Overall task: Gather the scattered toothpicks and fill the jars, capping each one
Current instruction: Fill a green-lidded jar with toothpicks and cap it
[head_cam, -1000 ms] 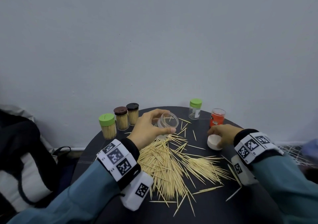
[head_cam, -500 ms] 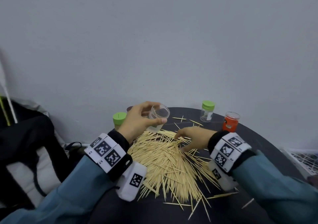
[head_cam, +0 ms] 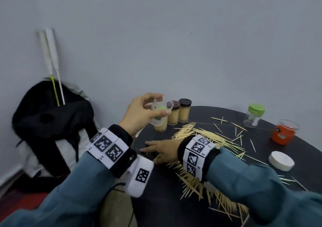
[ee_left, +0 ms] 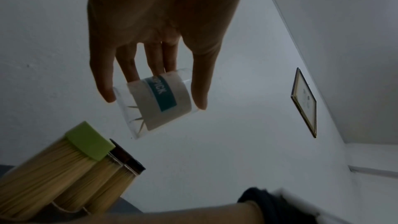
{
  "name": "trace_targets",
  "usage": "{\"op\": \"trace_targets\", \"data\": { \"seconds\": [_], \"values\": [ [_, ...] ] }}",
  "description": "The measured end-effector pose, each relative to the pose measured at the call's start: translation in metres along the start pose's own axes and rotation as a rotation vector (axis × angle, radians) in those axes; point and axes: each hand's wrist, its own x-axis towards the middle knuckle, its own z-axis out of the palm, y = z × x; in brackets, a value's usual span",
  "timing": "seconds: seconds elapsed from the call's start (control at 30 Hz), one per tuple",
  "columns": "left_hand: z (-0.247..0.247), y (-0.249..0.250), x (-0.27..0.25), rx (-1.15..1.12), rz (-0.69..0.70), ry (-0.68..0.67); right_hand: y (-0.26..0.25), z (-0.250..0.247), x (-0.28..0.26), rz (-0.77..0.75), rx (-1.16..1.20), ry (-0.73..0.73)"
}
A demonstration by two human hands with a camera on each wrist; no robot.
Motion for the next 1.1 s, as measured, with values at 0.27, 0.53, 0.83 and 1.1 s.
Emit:
{"op": "trace_targets", "data": {
  "seconds": [0.27,0.53,0.83,1.1],
  "values": [
    [0.013,0.012,0.001,-0.016,0.01,-0.032,0.029,0.012,-0.041,0.005,0.102,0.022],
    [0.034,0.017,0.004,-0.019,0.024,-0.077,0.061,0.029,-0.074,0.004,0.118,0.117],
    [0.042,0.015,0.005,-0.019,0.011,-0.096,0.092,0.034,-0.1,0.067,0.041,0.246],
    [0.047,0.013,0.008,-0.003,0.019,-0.096,0.096,0.034,-0.098,0.103,-0.233,0.264]
  ]
}}
